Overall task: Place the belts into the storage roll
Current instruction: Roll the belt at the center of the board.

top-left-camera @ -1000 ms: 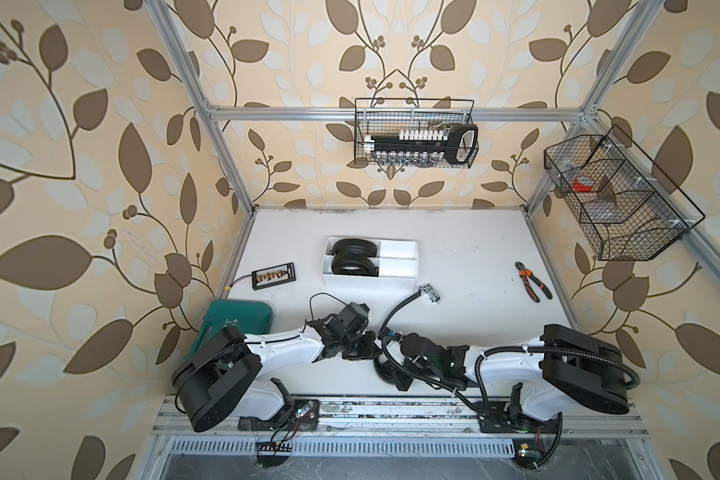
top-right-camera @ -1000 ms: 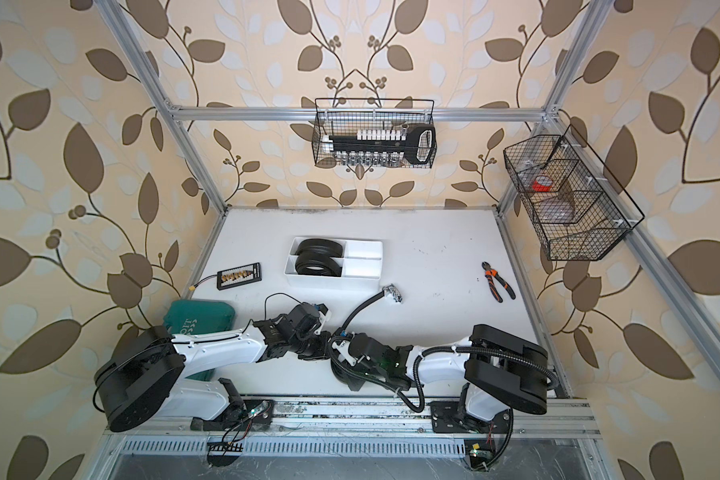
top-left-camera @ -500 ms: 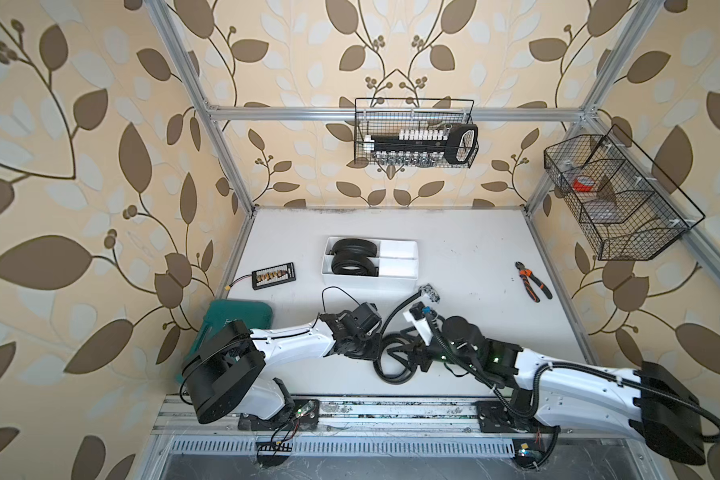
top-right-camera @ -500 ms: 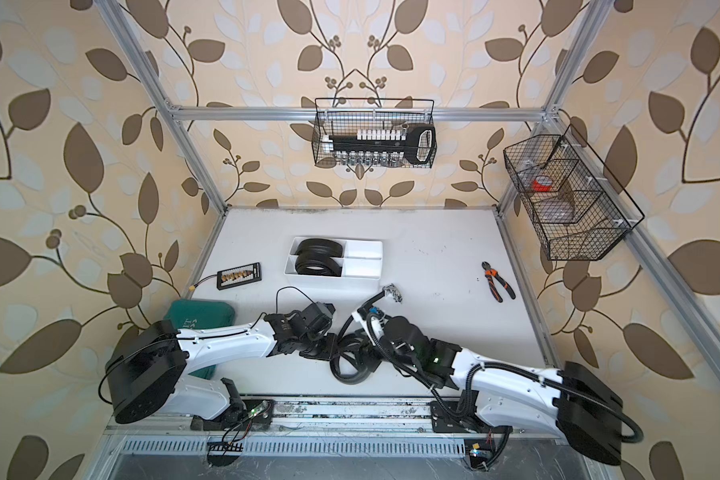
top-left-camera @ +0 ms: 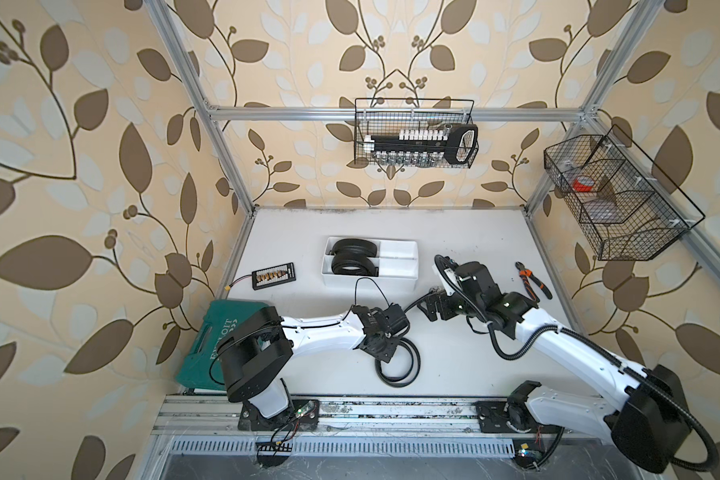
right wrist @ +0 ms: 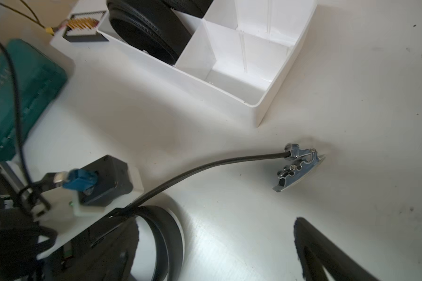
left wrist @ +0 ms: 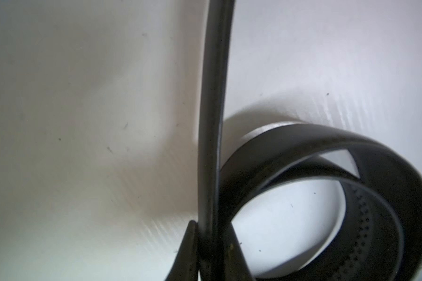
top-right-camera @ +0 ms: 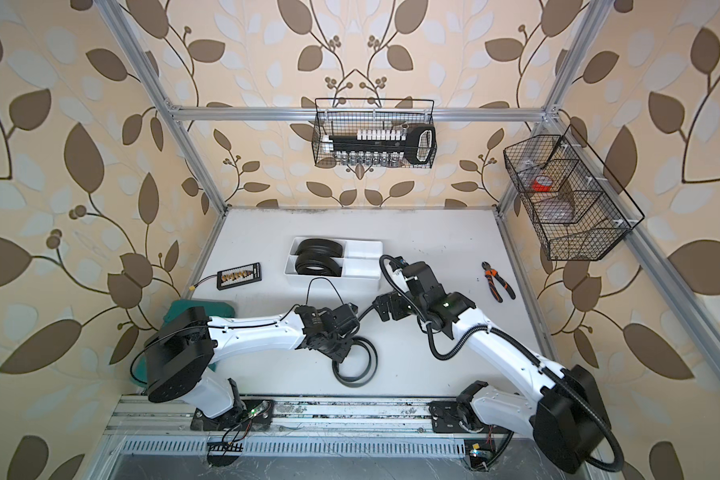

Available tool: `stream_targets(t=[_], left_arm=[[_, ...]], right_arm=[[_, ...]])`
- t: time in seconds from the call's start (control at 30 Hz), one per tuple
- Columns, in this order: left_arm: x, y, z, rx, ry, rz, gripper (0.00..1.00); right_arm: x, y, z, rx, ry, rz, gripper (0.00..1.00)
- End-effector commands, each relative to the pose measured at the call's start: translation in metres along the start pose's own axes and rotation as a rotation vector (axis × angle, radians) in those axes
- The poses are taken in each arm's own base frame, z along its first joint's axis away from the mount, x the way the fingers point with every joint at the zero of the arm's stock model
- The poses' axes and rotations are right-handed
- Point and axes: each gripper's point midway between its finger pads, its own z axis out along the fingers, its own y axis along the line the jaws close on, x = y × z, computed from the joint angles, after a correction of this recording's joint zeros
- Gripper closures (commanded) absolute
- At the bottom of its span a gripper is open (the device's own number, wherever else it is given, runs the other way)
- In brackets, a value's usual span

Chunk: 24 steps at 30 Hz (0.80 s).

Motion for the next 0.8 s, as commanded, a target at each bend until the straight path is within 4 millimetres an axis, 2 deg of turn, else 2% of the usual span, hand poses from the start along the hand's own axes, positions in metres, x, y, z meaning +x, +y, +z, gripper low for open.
stream_targets(t=[0.0,0.07,0.17,0.43,0.53,0.63,0.77], left_arm=[[0.007,0.005,0.0,-0.102,0.02,0.175,1.0],[0.01,-0.005,0.001,-0.139,0.0,0.287,1.0],[0.006,-0.014,0.002,-0.158,-0.004,0.332,1.0],[-0.013,-0.028,-0.001,-0.154,-0.032,0.4,1.0],[-0.022,-0.026,-0.004,-0.185,-0.058,0.405,1.0],[-0.03,-0.02,-0.006,-0.216,-0.087,0.371,1.0],[-0.035,-0.012,-0.005,-0.142,-0.085,0.285,1.0]], right_arm=[[0.004,-0.014,0.006,0.083,0.098,-0.077,0.01],[-0.004,-0.017,0.014,0.085,0.091,-0.063,0.02],[-0.009,-0.023,0.03,0.051,0.115,-0.009,0.1],[-0.002,-0.043,0.077,-0.034,0.208,0.097,0.25],[0.008,-0.048,0.081,-0.034,0.258,0.126,0.33],[0.025,-0.055,0.074,-0.019,0.282,0.178,0.4],[0.051,-0.056,0.063,-0.05,0.308,0.255,0.44]])
